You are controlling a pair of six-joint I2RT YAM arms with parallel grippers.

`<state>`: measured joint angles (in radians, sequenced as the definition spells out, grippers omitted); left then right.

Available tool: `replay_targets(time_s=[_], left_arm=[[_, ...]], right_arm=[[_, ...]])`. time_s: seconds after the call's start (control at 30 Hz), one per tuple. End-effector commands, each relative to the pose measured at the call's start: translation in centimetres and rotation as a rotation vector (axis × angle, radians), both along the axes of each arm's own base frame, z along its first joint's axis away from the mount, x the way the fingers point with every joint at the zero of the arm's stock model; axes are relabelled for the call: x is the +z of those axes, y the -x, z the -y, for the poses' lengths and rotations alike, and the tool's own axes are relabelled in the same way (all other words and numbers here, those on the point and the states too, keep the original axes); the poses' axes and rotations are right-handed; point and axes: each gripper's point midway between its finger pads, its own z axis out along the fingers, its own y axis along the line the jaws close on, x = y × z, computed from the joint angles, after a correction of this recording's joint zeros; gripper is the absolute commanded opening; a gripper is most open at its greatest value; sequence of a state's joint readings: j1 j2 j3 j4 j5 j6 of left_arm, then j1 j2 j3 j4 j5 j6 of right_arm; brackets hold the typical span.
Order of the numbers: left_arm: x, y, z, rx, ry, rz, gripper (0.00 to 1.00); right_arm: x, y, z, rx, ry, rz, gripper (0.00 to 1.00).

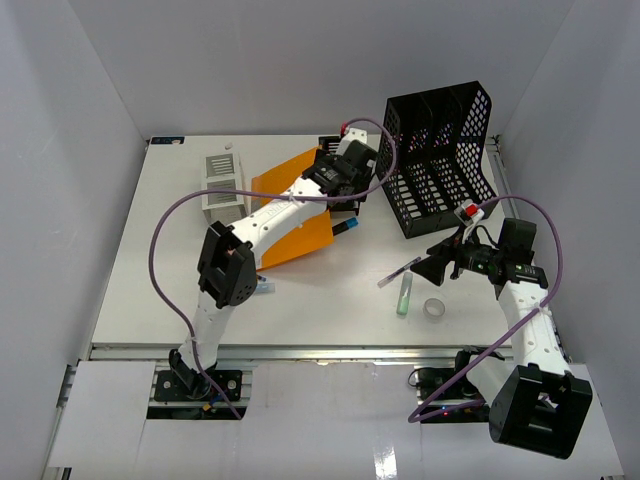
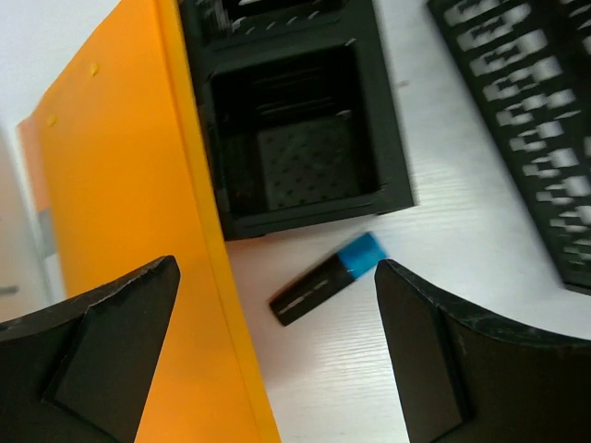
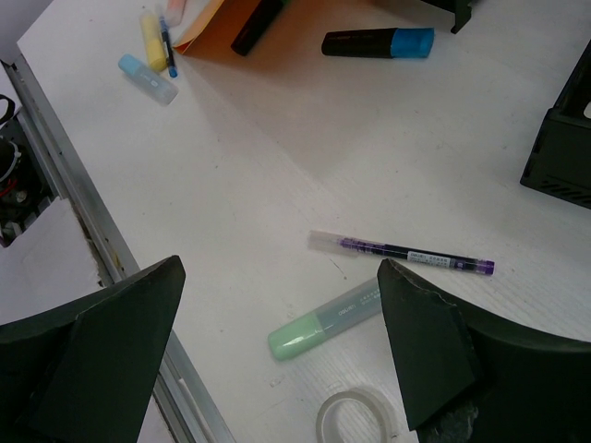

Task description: Organize the desk

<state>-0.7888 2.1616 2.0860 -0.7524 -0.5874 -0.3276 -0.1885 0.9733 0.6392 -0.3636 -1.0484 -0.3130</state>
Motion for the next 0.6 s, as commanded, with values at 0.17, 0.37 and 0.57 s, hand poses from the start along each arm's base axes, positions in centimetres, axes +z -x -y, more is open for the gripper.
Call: replay_targets(time_s=[0.17, 0.37, 0.57], left_arm=[[0.8, 0.7, -4.4, 0.172, -0.245, 0.073, 0.89], [-1.9, 0.8, -5.2, 0.184, -0.325, 0.049, 0.77], [-3.1, 0.4, -5.4, 0.177, -0.358, 0.033, 0.67]], right_arm=[[0.4, -0.1, -0.1, 0.004, 0.000, 0.026, 0.91], [0.3, -0.1, -0.1, 0.002, 0.001, 0.023, 0.91], [0.3, -0.2, 0.0, -0.003, 0.005, 0.021, 0.91]])
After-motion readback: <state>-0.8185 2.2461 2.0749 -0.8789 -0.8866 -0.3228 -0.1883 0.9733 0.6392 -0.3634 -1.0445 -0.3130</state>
